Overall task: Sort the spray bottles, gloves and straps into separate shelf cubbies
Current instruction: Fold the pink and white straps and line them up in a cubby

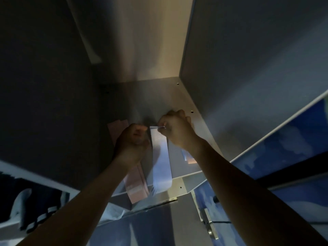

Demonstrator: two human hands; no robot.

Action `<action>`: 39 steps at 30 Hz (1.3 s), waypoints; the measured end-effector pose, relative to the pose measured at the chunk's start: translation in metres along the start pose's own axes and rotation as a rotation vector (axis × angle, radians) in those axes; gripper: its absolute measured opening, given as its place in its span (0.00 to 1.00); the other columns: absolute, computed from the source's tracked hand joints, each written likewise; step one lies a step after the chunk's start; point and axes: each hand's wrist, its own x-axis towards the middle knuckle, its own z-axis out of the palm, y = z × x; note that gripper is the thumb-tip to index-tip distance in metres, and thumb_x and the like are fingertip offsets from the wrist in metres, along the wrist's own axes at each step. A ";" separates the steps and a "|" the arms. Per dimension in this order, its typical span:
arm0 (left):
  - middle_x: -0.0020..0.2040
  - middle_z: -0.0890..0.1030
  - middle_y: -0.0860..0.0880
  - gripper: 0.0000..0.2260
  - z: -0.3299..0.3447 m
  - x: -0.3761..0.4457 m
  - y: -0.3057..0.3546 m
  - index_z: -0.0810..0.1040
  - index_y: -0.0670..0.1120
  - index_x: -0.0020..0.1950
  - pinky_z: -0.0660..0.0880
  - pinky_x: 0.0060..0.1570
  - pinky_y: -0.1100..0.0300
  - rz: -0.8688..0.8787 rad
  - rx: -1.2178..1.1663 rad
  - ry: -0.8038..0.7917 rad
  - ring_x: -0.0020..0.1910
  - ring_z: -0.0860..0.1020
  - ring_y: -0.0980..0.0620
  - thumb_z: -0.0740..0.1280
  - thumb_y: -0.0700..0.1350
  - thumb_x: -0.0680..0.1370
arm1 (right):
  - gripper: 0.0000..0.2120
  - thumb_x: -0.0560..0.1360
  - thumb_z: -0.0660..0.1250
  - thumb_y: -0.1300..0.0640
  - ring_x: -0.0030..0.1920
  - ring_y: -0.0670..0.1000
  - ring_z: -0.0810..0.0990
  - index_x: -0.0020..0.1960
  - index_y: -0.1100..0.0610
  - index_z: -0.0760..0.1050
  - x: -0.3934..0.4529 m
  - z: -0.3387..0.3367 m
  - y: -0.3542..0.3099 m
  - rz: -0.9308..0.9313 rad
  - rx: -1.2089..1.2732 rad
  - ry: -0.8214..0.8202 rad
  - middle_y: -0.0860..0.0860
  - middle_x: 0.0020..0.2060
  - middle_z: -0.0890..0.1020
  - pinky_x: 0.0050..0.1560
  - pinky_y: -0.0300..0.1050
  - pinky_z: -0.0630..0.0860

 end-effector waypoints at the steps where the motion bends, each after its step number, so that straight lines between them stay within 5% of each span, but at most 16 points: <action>1: 0.56 0.78 0.49 0.20 -0.004 -0.005 0.004 0.77 0.45 0.63 0.78 0.54 0.52 0.009 -0.010 -0.023 0.56 0.79 0.47 0.72 0.33 0.73 | 0.04 0.76 0.71 0.51 0.58 0.54 0.72 0.48 0.51 0.81 -0.009 -0.012 -0.006 -0.034 0.052 0.004 0.49 0.51 0.81 0.52 0.45 0.62; 5: 0.55 0.80 0.54 0.18 -0.028 -0.043 0.034 0.76 0.48 0.62 0.81 0.48 0.62 0.003 -0.145 -0.244 0.54 0.81 0.53 0.74 0.41 0.74 | 0.03 0.75 0.72 0.59 0.43 0.49 0.79 0.46 0.59 0.81 -0.054 -0.082 -0.041 -0.237 0.284 -0.066 0.53 0.41 0.82 0.50 0.36 0.69; 8: 0.55 0.84 0.47 0.15 -0.052 -0.077 0.061 0.80 0.46 0.59 0.82 0.55 0.49 0.093 -0.212 -0.327 0.55 0.83 0.49 0.76 0.40 0.73 | 0.01 0.74 0.72 0.60 0.42 0.50 0.80 0.46 0.56 0.81 -0.085 -0.150 -0.077 -0.215 0.379 -0.076 0.50 0.40 0.82 0.45 0.44 0.76; 10: 0.50 0.85 0.45 0.10 -0.071 -0.103 0.090 0.82 0.44 0.52 0.80 0.55 0.47 0.161 -0.232 -0.336 0.51 0.84 0.47 0.76 0.38 0.73 | 0.03 0.73 0.72 0.60 0.40 0.50 0.80 0.44 0.54 0.80 -0.099 -0.194 -0.098 -0.217 0.415 -0.016 0.50 0.38 0.82 0.44 0.50 0.77; 17: 0.41 0.83 0.47 0.04 -0.126 -0.159 0.214 0.81 0.46 0.46 0.79 0.40 0.55 0.298 -0.271 -0.295 0.40 0.82 0.50 0.74 0.39 0.74 | 0.07 0.73 0.73 0.65 0.37 0.46 0.76 0.43 0.54 0.80 -0.105 -0.360 -0.152 -0.270 0.566 0.221 0.50 0.37 0.81 0.40 0.41 0.74; 21: 0.42 0.83 0.43 0.05 -0.147 -0.171 0.274 0.82 0.44 0.46 0.78 0.50 0.54 0.387 -0.308 -0.248 0.44 0.82 0.49 0.75 0.42 0.73 | 0.03 0.75 0.70 0.70 0.34 0.47 0.77 0.47 0.65 0.80 -0.103 -0.424 -0.167 -0.213 0.739 0.302 0.59 0.38 0.80 0.34 0.36 0.76; 26: 0.39 0.85 0.48 0.14 -0.167 -0.188 0.317 0.78 0.42 0.55 0.81 0.48 0.59 0.420 -0.430 -0.245 0.42 0.84 0.50 0.75 0.35 0.72 | 0.05 0.75 0.71 0.67 0.38 0.57 0.79 0.50 0.67 0.79 -0.095 -0.438 -0.154 -0.097 0.725 0.281 0.63 0.40 0.80 0.38 0.47 0.79; 32: 0.49 0.86 0.44 0.13 -0.178 -0.188 0.343 0.81 0.42 0.58 0.82 0.48 0.58 0.507 -0.445 -0.252 0.48 0.84 0.50 0.72 0.34 0.75 | 0.06 0.76 0.71 0.65 0.38 0.52 0.79 0.52 0.65 0.79 -0.109 -0.409 -0.140 -0.026 0.574 0.037 0.57 0.38 0.80 0.38 0.47 0.79; 36: 0.50 0.86 0.43 0.12 -0.179 -0.186 0.355 0.82 0.42 0.58 0.81 0.47 0.57 0.505 -0.442 -0.238 0.48 0.84 0.50 0.72 0.35 0.75 | 0.05 0.78 0.70 0.60 0.43 0.49 0.81 0.46 0.61 0.82 -0.140 -0.396 -0.146 -0.163 0.575 0.318 0.56 0.41 0.83 0.48 0.43 0.75; 39: 0.49 0.86 0.46 0.11 -0.181 -0.183 0.358 0.82 0.45 0.58 0.82 0.49 0.55 0.494 -0.443 -0.226 0.49 0.85 0.48 0.72 0.37 0.76 | 0.05 0.74 0.74 0.56 0.45 0.51 0.82 0.48 0.57 0.82 -0.167 -0.384 -0.162 -0.225 0.768 0.326 0.55 0.43 0.84 0.47 0.44 0.77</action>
